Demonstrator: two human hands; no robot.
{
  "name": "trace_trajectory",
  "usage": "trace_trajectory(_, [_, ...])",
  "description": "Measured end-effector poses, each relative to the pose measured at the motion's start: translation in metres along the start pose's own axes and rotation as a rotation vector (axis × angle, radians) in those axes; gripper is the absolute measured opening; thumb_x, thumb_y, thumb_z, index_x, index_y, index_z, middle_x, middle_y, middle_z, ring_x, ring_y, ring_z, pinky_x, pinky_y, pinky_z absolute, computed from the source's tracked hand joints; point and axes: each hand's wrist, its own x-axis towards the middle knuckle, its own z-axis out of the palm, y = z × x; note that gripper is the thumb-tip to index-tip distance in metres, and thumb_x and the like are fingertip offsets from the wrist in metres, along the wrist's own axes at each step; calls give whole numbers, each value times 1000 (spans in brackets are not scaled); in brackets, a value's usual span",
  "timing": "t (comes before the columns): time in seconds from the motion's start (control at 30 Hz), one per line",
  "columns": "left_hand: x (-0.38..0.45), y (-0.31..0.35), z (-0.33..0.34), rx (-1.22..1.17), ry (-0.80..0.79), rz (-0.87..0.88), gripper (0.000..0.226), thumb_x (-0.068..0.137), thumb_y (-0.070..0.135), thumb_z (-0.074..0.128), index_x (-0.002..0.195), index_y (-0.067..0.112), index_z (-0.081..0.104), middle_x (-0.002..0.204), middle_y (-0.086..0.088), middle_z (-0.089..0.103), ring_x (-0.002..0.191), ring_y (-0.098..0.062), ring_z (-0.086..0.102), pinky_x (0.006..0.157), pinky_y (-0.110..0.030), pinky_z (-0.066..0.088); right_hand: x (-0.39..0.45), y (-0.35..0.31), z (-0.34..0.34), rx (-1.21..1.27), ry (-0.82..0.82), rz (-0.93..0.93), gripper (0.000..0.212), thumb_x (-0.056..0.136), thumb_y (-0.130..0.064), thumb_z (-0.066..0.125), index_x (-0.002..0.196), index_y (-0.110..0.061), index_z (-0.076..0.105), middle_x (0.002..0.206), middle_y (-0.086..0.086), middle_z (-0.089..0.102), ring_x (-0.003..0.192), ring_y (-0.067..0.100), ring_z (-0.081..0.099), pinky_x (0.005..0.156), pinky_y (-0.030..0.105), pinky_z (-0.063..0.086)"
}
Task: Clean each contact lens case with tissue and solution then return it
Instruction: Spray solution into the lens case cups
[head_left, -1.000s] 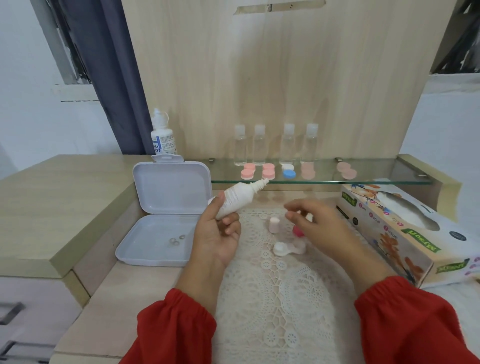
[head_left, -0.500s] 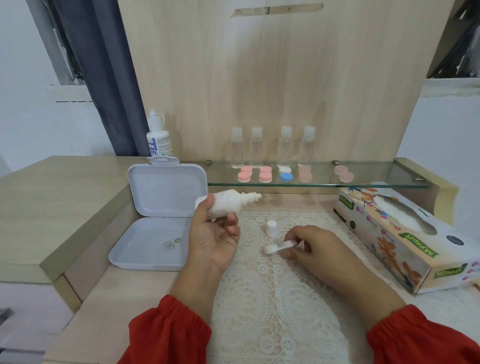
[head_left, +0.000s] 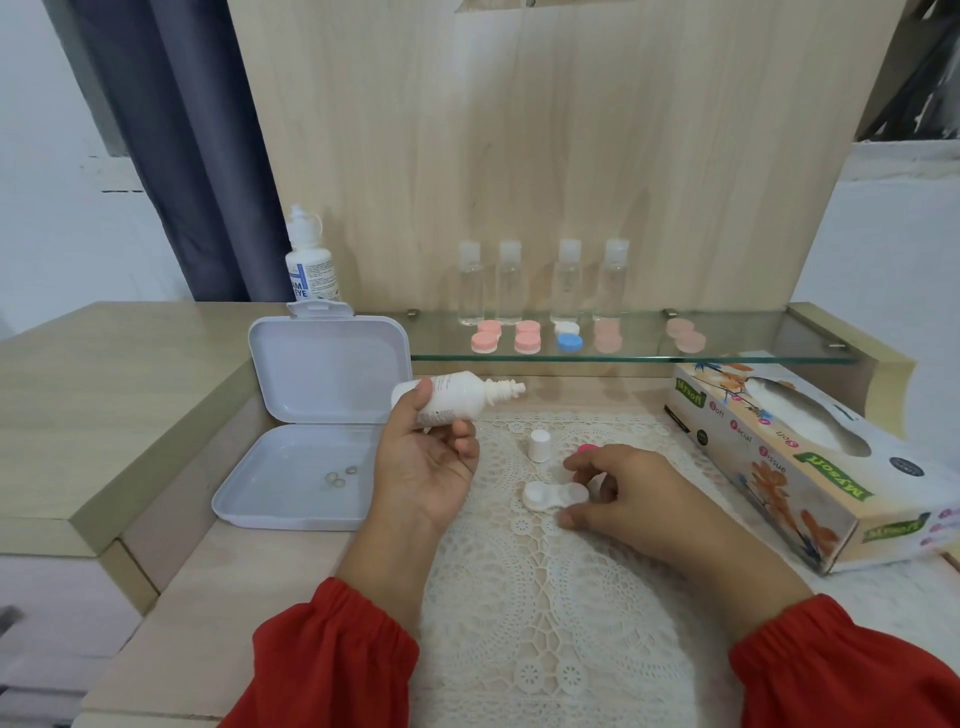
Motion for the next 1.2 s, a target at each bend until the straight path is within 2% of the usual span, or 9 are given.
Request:
trace_trajectory(0.07, [0, -1, 1, -1, -18, 13, 34, 76, 25, 69, 102, 6, 58, 70, -7, 60, 50, -11, 49, 41, -17, 42, 2, 1, 2, -67, 4, -30, 34, 78, -38, 77, 108, -29, 65, 94, -16, 54, 78, 0, 51, 73, 20, 44])
trace_trajectory(0.17, [0, -3, 3, 11, -31, 49, 27, 75, 22, 70, 95, 6, 60, 65, -5, 61, 49, -9, 49, 43, -15, 44, 2, 4, 3, -19, 40, -58, 19, 80, -34, 76, 96, -33, 66, 92, -14, 58, 77, -1, 53, 71, 18, 43])
trace_trajectory(0.33, [0, -5, 5, 65, -1, 70, 14, 84, 20, 68, 90, 9, 61, 63, -2, 61, 46, -6, 46, 40, -13, 41, 5, 6, 3, 396, 205, 37, 16, 82, -25, 74, 92, -35, 67, 79, -10, 67, 65, 0, 61, 68, 23, 52])
trace_trajectory(0.43, [-1, -5, 6, 113, 13, 89, 15, 85, 21, 68, 91, 11, 59, 66, -1, 64, 45, -6, 43, 39, -14, 38, 7, 4, 1, 605, 220, 73, 16, 83, -17, 74, 97, -24, 70, 78, 5, 68, 63, 12, 61, 69, 32, 55])
trace_trajectory(0.57, [-2, -7, 7, 212, 9, 134, 23, 84, 21, 69, 102, 12, 56, 70, -1, 62, 44, -6, 42, 37, -16, 36, 5, 0, -2, 764, 207, 60, 18, 84, -10, 71, 100, -16, 69, 87, 29, 62, 62, 13, 60, 58, 21, 53])
trace_trajectory(0.63, [-1, -7, 6, 238, 9, 152, 27, 84, 21, 69, 106, 13, 55, 73, -2, 61, 43, -6, 42, 37, -17, 36, 6, -2, -2, 787, 195, 56, 17, 83, -9, 71, 100, -14, 69, 83, 25, 60, 59, 11, 59, 56, 19, 52])
trace_trajectory(0.83, [-1, -8, 7, 282, -18, 189, 19, 85, 18, 67, 100, 12, 57, 72, -2, 61, 43, -6, 40, 37, -17, 35, 6, -1, 0, 803, 200, 44, 18, 81, -9, 73, 99, -12, 70, 72, 14, 61, 54, 10, 57, 55, 20, 51])
trace_trajectory(1.07, [-2, -9, 7, 311, -31, 225, 32, 83, 17, 69, 110, 12, 53, 77, -5, 61, 42, -6, 41, 38, -18, 36, 6, -3, 0, 811, 204, 30, 17, 81, -8, 73, 97, -12, 71, 64, 5, 61, 52, 8, 57, 54, 19, 51])
trace_trajectory(1.2, [-2, -9, 7, 329, -37, 237, 32, 83, 16, 69, 110, 13, 52, 83, -7, 61, 43, -7, 41, 38, -18, 36, 6, -3, 0, 820, 203, 32, 18, 80, -8, 74, 97, -14, 70, 65, 5, 62, 53, 8, 57, 56, 19, 52])
